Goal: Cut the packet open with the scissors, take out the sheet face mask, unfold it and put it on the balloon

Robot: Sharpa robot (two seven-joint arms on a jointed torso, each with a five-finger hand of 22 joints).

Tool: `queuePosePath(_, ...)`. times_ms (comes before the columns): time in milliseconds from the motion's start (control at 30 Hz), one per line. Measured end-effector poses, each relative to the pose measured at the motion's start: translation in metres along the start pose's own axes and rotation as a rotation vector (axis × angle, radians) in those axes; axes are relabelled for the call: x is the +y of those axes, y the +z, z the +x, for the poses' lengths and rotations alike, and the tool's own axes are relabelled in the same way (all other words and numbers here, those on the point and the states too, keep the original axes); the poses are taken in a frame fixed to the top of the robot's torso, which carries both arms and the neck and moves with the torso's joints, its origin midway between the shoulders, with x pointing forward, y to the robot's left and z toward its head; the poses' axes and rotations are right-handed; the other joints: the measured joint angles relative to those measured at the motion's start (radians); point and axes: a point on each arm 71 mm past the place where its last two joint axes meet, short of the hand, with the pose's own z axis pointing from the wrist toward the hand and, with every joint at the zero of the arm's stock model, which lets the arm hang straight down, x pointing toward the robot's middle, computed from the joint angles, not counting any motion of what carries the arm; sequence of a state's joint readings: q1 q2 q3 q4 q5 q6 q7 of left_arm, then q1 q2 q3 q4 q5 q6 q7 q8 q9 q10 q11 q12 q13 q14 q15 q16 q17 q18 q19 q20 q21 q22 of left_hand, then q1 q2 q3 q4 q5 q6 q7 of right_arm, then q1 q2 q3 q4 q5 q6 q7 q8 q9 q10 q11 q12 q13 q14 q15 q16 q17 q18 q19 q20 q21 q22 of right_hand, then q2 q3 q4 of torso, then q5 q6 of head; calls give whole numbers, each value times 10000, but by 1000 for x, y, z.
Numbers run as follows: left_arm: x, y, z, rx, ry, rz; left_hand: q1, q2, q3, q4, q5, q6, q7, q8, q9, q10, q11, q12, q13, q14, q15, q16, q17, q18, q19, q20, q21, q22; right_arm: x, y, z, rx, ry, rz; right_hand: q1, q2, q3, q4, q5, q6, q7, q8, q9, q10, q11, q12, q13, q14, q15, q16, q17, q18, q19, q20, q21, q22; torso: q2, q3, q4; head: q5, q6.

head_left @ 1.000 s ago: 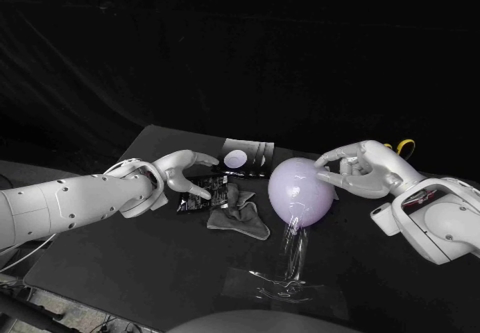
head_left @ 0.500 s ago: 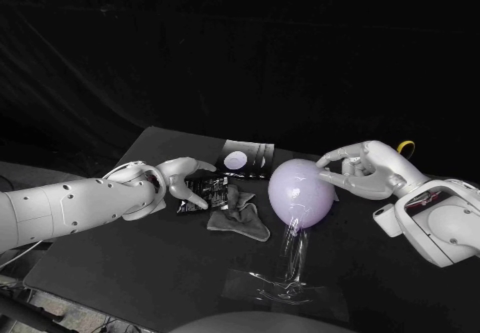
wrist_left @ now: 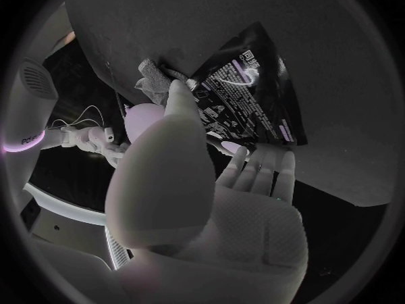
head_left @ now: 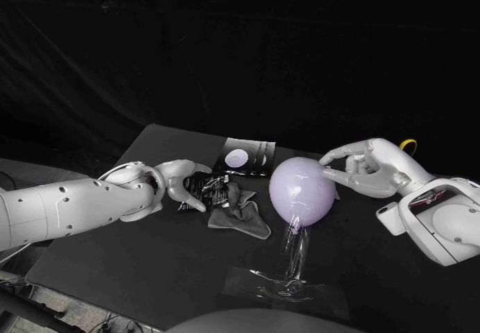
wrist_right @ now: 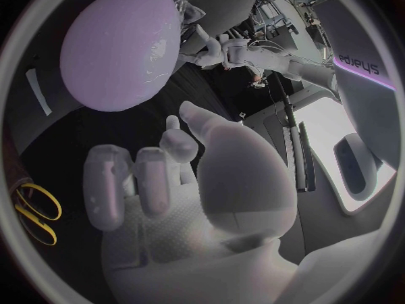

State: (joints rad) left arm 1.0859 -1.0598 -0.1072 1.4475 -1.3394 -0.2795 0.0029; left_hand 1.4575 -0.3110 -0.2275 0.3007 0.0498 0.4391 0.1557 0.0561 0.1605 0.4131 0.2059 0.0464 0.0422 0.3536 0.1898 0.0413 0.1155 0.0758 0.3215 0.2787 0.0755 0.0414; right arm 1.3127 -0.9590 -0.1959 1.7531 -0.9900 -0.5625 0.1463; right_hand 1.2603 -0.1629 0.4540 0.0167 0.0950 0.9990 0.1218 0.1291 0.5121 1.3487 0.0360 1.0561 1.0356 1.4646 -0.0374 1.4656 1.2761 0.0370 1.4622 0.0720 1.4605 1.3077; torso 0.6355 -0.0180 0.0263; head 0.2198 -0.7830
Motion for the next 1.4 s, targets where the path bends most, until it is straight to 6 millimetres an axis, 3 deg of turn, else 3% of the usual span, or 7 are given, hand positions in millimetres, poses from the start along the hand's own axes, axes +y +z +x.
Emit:
queuePosePath(333,-2,-3,12,182,271,-100,-38,-38,-16,16,0,-635,-49,-142,-190,-545,28,-91,-54,-374,51,-38,-127,-3,-232,16,-76,-14,-1,-2,-2,-35,-15,38,0,0,0,0,0,-14,-14,0,0,0,0,-58,-30,-1,1,-14,-28,0,-2,0,-37,5,4,3,-5,4,-56)
queuePosePath(800,-1,-6,25,20,855,-9,341,13,-15,17,-3,-894,-72,-141,-259,-820,-45,-90,-67,-535,-36,-38,-159,-50,-309,-33,-139,-63,-2,-3,-3,-85,-32,73,0,0,28,28,0,-12,-16,0,5,-74,-1,-116,-63,-17,17,-16,-67,0,-20,17,-46,-3,-2,1,4,-17,-122)
queuePosePath(1033,-2,-5,24,-218,930,65,1102,-85,344,274,-26,-29,-25,58,45,204,-71,89,37,604,-53,247,163,-42,476,-71,127,-61,-3,-4,-4,-91,-38,94,0,0,29,28,0,-10,-19,0,18,-74,-1,-116,-1,-18,17,-18,-9,-1,-21,18,-47,-3,-3,-4,-6,-18,-142)
queuePosePath(1167,-3,-4,20,-439,922,130,1284,-241,1486,271,0,1188,80,490,466,1517,-87,385,201,2184,-137,666,234,-44,1350,-73,436,-61,-3,-4,-4,-87,-35,94,0,0,29,28,0,-9,-20,0,18,-74,-1,-116,18,-18,18,-22,-8,0,-21,18,-47,0,-3,1,-9,-19,-150)
queuePosePath(1300,-3,-3,17,-730,931,206,1088,99,2839,13,8,2417,254,947,865,3477,-121,732,261,3727,-202,706,229,-43,2704,-71,478,-65,-3,-4,-4,-91,-39,104,0,0,29,28,0,-8,-21,0,26,-74,-1,-116,46,-18,18,-35,-5,0,-22,18,-47,3,-3,7,-11,-34,-153)
queuePosePath(1333,-3,-3,17,-776,928,223,1189,353,2960,28,8,2694,288,1034,931,3790,-124,792,308,3916,-182,706,229,-43,2864,-73,477,-64,-3,-4,-4,-91,-39,105,0,0,29,28,0,-8,-21,0,27,-74,-1,-116,47,-18,18,-35,3,0,-22,18,-47,3,-3,7,-11,-37,-154)
queuePosePath(1400,-2,-3,16,-870,919,252,2076,1473,3227,-9,54,3111,340,1153,989,4215,-126,914,349,4329,-199,708,229,-43,3161,-106,478,-64,-3,-4,-4,-92,-38,106,0,0,29,28,0,-8,-22,0,26,-74,-1,-116,47,-18,18,-36,8,0,-35,31,-47,4,-2,7,-11,-40,-156)
